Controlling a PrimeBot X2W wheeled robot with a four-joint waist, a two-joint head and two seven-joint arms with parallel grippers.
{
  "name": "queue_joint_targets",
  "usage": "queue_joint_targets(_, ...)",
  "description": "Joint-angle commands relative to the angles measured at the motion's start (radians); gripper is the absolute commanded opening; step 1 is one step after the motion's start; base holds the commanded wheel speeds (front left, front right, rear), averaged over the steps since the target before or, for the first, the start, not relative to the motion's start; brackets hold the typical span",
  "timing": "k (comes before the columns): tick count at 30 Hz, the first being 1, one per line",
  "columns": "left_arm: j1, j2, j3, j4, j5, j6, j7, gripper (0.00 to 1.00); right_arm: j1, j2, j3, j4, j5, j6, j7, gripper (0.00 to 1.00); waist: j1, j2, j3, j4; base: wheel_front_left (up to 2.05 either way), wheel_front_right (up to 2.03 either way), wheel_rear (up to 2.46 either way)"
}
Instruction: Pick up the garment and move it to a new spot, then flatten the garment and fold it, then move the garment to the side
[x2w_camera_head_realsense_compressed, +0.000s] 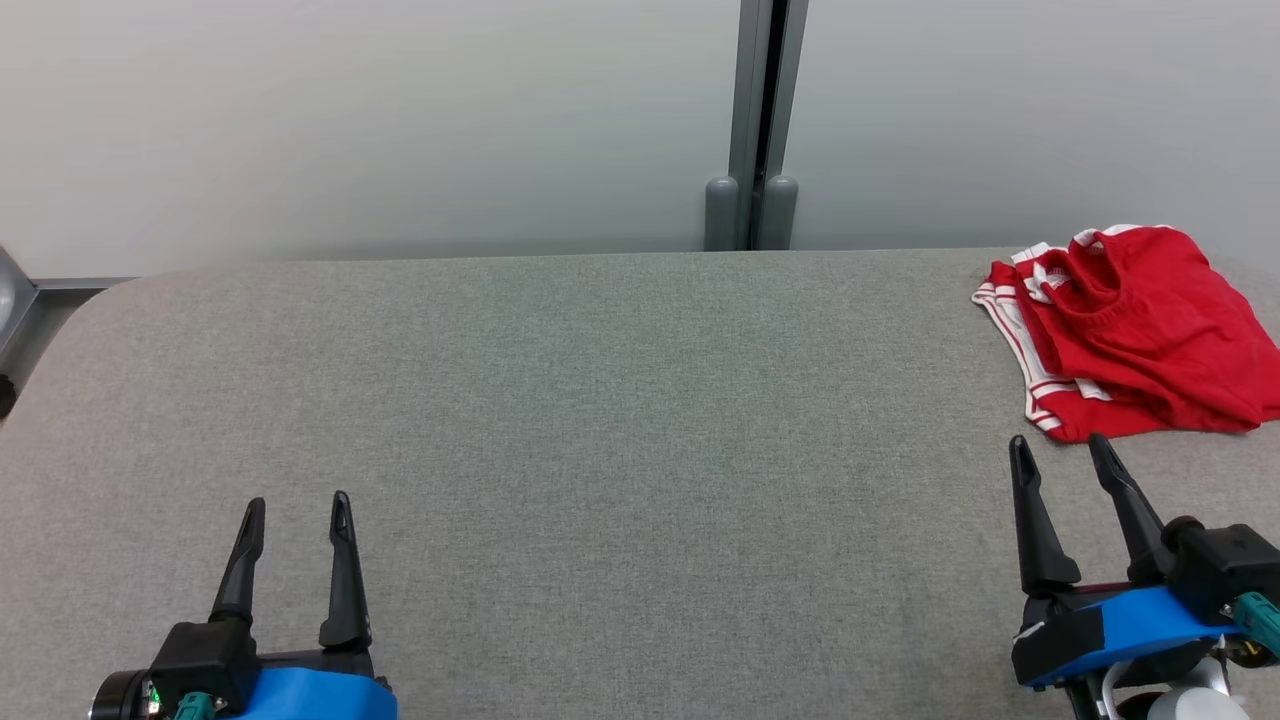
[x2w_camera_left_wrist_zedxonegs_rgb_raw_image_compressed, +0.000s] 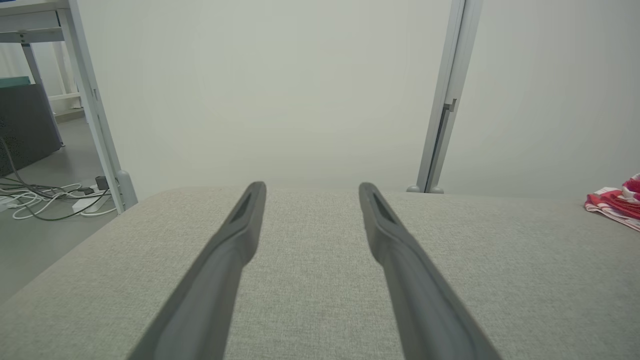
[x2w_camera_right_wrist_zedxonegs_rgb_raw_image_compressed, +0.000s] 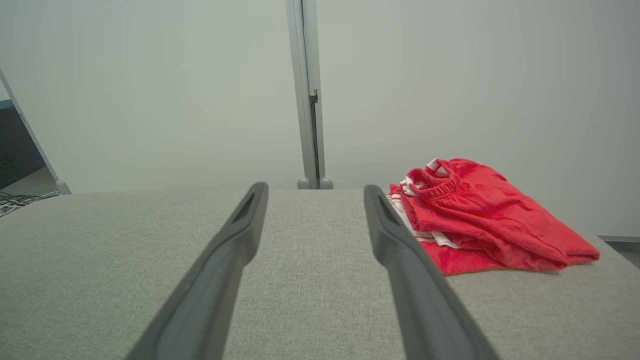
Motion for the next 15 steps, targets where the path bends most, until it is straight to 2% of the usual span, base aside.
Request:
queue_joint_targets(1,-0.007,0.005,0.001,-0.001,-0.004,0.002,-0.002,1.00,0.014,0.004,-0.003,-0.006,-0.008,0.000,0.001,1.00,-0.0001,-0.0001,0.002,0.000,0.00,0.00,0.00)
queue_joint_targets(7,-0.016,0.013,-0.006,-0.001,-0.001,0.006,-0.002,1.00,0.018,0.006,-0.005,-0.002,-0.005,0.000,-0.004,1.00,-0.0001,-0.0001,0.006,0.002,0.00,0.00,0.00)
queue_joint_targets(8,-0.004,0.007,-0.007,0.002,0.000,0.003,0.000,0.00,0.002,0.003,-0.003,0.002,0.000,0.000,0.000,0.00,0.0000,-0.0001,0.007,0.002,0.00,0.00,0.00)
queue_joint_targets(12,0.007,-0.004,-0.005,0.038,-0.007,0.001,0.009,0.00,0.005,0.006,-0.002,0.040,0.009,0.000,0.005,0.00,0.0000,-0.0001,0.007,0.002,0.00,0.00,0.00)
queue_joint_targets(15,-0.002,-0.005,0.005,0.050,-0.059,-0.001,0.028,0.00,0.000,0.007,-0.008,0.053,0.062,0.000,0.018,0.00,0.0000,-0.0001,0.006,0.002,0.00,0.00,0.00)
